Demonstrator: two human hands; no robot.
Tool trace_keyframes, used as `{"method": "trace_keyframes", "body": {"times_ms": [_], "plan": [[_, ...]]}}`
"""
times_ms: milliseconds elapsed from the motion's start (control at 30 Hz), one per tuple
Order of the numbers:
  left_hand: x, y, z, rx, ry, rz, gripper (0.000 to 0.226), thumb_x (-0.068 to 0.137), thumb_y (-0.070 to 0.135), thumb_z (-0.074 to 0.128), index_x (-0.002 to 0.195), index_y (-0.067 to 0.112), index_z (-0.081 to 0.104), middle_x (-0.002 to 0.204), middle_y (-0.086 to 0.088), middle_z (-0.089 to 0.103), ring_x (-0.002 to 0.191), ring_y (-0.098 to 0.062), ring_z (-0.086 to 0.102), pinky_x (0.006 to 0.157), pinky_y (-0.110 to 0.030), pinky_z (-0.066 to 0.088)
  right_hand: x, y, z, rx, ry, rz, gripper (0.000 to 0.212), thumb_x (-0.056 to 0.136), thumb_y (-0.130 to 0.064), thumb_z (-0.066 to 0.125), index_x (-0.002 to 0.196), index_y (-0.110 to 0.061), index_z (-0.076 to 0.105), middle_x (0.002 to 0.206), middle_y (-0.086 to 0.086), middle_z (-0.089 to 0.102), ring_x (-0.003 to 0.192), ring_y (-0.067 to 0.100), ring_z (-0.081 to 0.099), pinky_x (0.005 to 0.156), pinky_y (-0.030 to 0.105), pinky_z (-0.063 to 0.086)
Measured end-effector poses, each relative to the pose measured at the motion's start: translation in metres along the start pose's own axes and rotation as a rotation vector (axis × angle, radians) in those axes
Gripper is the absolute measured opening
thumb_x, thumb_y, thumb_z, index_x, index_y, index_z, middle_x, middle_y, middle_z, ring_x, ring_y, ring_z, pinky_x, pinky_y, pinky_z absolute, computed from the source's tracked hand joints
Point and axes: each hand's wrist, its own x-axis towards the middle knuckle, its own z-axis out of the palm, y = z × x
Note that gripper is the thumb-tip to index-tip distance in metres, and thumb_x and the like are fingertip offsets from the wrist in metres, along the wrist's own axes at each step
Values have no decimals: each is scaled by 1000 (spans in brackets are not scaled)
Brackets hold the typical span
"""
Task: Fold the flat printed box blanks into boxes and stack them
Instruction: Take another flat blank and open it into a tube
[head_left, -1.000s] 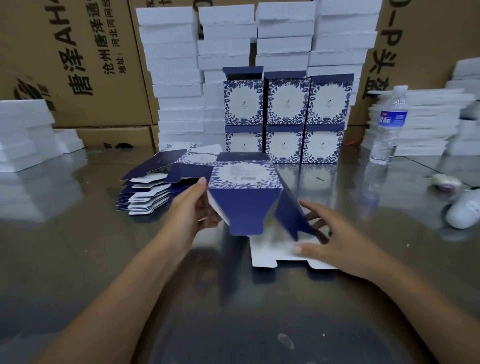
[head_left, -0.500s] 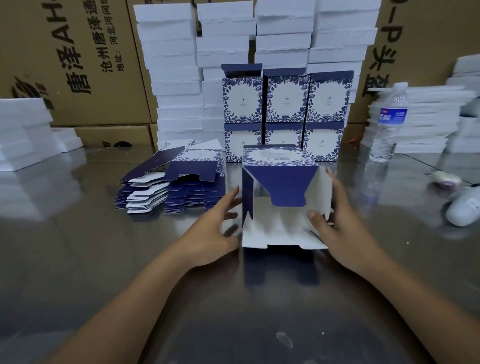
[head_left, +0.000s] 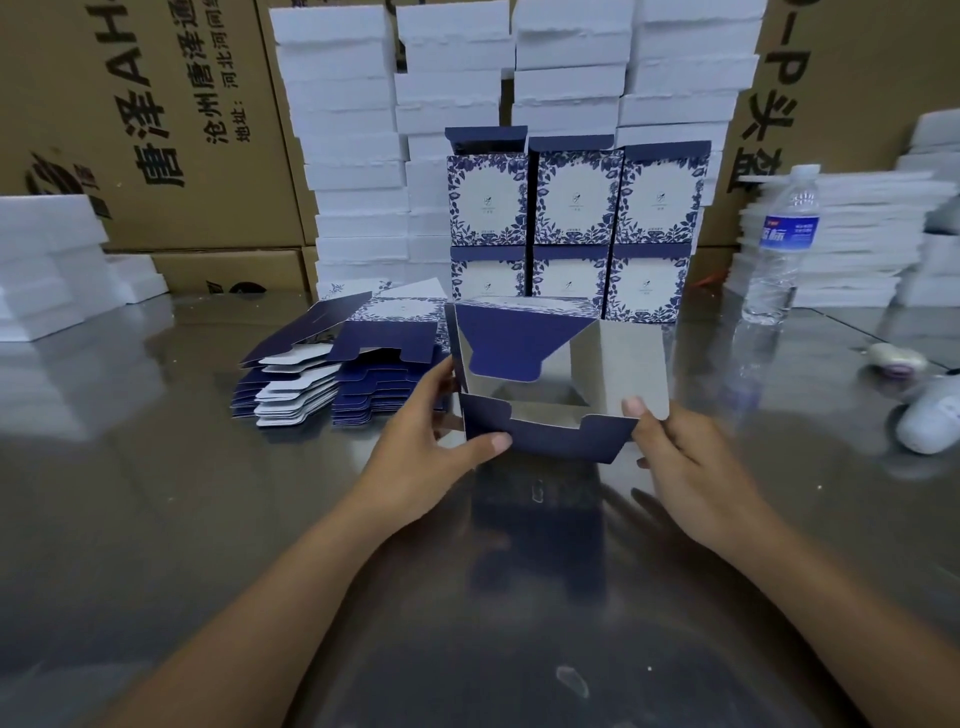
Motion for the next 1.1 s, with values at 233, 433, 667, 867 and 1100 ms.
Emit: {"method": "trace_keyframes", "body": {"times_ms": [233,433,667,867,1100], "plan": [[-3,6,5,-76,118,153,114,67,21,84,138,59,3,125,33,44,104,8,56,77,-1,41,-1,-7,0,14,103,11,61,88,-55,36,64,-2,52,52,6,48,65,33,54,60,48,47],[-7,15,4,290,218,340,106,69,37,79,134,67,1,134,33,32,88,2,60,70,0,40,1,-7,0,28,96,6,60,86,-53,34,76,-3,67,70,18,65,71,36,59,69,51,50],[-7,16,4,310,276,314,84,67,40,79,123,56,19,129,9,54,82,-9,66,66,-14,50,-2,-13,-2,63,110,-18,56,89,-53,35,58,-18,65,53,6,59,53,21,52,56,35,42],[-7,17,6,250,393,253,86,67,31,84,121,47,18,93,11,58,66,-25,65,63,-46,55,-1,-12,-1,142,69,-19,76,86,-57,33,77,15,58,76,33,60,60,34,52,63,48,47],[-5,13,15,218,453,194,73,78,19,76,121,43,21,54,1,57,53,-10,56,50,-12,40,-5,-17,5,178,110,-59,24,89,-48,37,97,-42,58,89,-19,66,80,1,59,73,25,48]]}}
